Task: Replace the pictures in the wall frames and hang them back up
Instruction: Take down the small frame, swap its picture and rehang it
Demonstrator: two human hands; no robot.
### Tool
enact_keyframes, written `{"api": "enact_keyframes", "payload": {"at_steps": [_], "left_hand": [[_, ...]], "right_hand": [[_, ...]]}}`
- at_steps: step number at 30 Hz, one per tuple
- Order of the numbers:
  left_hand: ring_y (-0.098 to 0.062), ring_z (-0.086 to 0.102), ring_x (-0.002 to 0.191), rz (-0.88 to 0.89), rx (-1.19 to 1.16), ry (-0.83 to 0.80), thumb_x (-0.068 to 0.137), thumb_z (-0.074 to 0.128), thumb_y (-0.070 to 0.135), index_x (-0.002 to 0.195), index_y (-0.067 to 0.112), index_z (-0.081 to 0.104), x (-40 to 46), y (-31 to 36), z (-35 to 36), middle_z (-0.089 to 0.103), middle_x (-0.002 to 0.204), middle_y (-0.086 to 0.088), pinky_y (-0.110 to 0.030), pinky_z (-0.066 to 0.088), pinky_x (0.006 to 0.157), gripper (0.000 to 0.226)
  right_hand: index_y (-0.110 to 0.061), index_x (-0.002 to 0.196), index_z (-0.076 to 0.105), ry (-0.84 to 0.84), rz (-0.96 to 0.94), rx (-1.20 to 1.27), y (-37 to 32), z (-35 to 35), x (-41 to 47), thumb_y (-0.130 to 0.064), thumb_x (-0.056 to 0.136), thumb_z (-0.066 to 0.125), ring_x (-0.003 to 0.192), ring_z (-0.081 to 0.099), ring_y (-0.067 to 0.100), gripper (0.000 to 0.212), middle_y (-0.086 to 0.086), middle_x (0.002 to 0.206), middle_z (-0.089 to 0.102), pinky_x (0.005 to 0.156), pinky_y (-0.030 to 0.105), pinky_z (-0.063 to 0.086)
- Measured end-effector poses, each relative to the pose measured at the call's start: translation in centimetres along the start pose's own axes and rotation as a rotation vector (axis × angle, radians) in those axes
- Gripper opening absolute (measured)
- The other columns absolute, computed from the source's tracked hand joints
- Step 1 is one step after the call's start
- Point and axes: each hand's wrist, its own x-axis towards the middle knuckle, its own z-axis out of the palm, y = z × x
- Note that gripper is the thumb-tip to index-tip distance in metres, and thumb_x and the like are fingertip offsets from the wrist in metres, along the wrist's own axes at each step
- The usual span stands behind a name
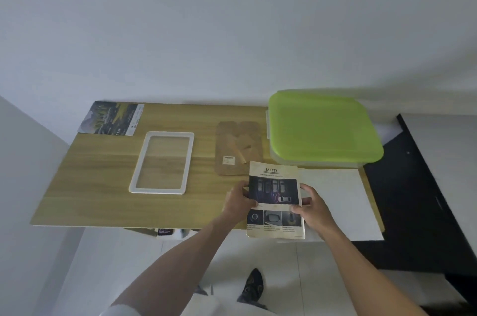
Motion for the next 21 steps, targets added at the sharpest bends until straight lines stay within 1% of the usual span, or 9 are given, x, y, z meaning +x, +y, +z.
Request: {"api": "enact_keyframes", "payload": {"at_steps": [2,4,6,8,10,12,14,16,21], "left_hand": [[-0.018,0.066,0.082,0.022,0.048,0.008,0.076,0.07,-0.001,0.129,0.018,0.056,-0.1,0.9,1.6,0.066,0.086,0.0,-0.028,0.055,0.061,0.058],[-0.021,0.067,0.086,0.063,0.116,0.016,0.076,0.066,-0.001,0.13,0.019,0.055,-0.1,1.8,3.0,0.065,0.085,0.002,-0.035,0.058,0.072,0.059],[-0.023,0.066,0.087,0.106,0.187,0.027,0.076,0.063,-0.001,0.127,0.02,0.056,-0.1,2.4,4.1,0.066,0.088,0.0,-0.037,0.058,0.074,0.056],[-0.025,0.065,0.089,0.15,0.251,0.034,0.075,0.062,0.0,0.126,0.022,0.054,-0.2,2.7,5.0,0.066,0.098,-0.003,-0.039,0.058,0.075,0.056],[-0.028,0.062,0.096,0.194,0.376,0.032,0.076,0.066,0.004,0.134,0.024,0.043,-0.3,2.5,5.9,0.057,0.112,-0.005,-0.041,0.057,0.077,0.065],[-0.028,0.056,0.106,0.231,0.593,0.02,0.08,0.071,0.015,0.14,0.02,0.033,-0.7,2.3,6.4,0.045,0.123,-0.006,-0.04,0.054,0.079,0.071],[-0.026,0.051,0.113,0.257,0.722,0.001,0.084,0.07,0.022,0.136,0.015,0.036,-0.9,2.0,6.6,0.039,0.129,-0.006,-0.04,0.052,0.082,0.063],[-0.025,0.05,0.114,0.267,0.758,-0.01,0.085,0.068,0.025,0.132,0.014,0.041,-0.9,1.6,6.6,0.037,0.13,-0.006,-0.039,0.052,0.084,0.055],[-0.028,0.051,0.11,0.298,0.795,-0.008,0.087,0.066,0.028,0.129,0.01,0.042,-0.5,1.4,6.5,0.034,0.131,-0.008,-0.039,0.052,0.086,0.052]], "right_hand": [[-0.028,0.143,0.042,0.036,-0.015,-0.042,0.5,-1.1,0.1,-0.009,0.082,0.074,0.086,0.068,0.012,0.071,-0.001,0.101,0.067,0.071,0.025,0.052],[-0.025,0.144,0.042,0.068,-0.033,-0.083,1.0,-1.9,0.3,-0.009,0.085,0.071,0.086,0.067,0.01,0.068,-0.003,0.103,0.066,0.065,0.019,0.048],[-0.023,0.146,0.04,0.102,-0.041,-0.133,1.7,-2.4,0.7,-0.011,0.087,0.07,0.091,0.067,0.015,0.067,0.0,0.111,0.065,0.071,0.022,0.052],[-0.023,0.148,0.038,0.158,-0.042,-0.22,2.4,-2.5,1.1,-0.017,0.088,0.069,0.101,0.065,0.021,0.068,0.005,0.124,0.062,0.087,0.034,0.054],[-0.023,0.148,0.037,0.216,-0.031,-0.347,2.9,-2.3,1.2,-0.024,0.09,0.067,0.112,0.059,0.025,0.065,0.007,0.131,0.054,0.093,0.04,0.051],[-0.023,0.146,0.039,0.25,-0.055,-0.444,3.2,-1.9,1.1,-0.028,0.091,0.066,0.112,0.057,0.025,0.061,0.008,0.129,0.048,0.086,0.04,0.054],[-0.023,0.142,0.041,0.263,-0.082,-0.516,3.4,-1.5,1.0,-0.029,0.09,0.067,0.113,0.054,0.024,0.058,0.008,0.129,0.043,0.077,0.036,0.054],[-0.022,0.14,0.043,0.259,-0.098,-0.553,3.9,-1.4,1.2,-0.03,0.09,0.067,0.116,0.05,0.024,0.056,0.008,0.129,0.043,0.076,0.034,0.054],[-0.021,0.138,0.049,0.252,-0.132,-0.576,4.6,-1.7,1.6,-0.032,0.09,0.066,0.114,0.051,0.023,0.052,0.007,0.126,0.043,0.078,0.034,0.055]]}}
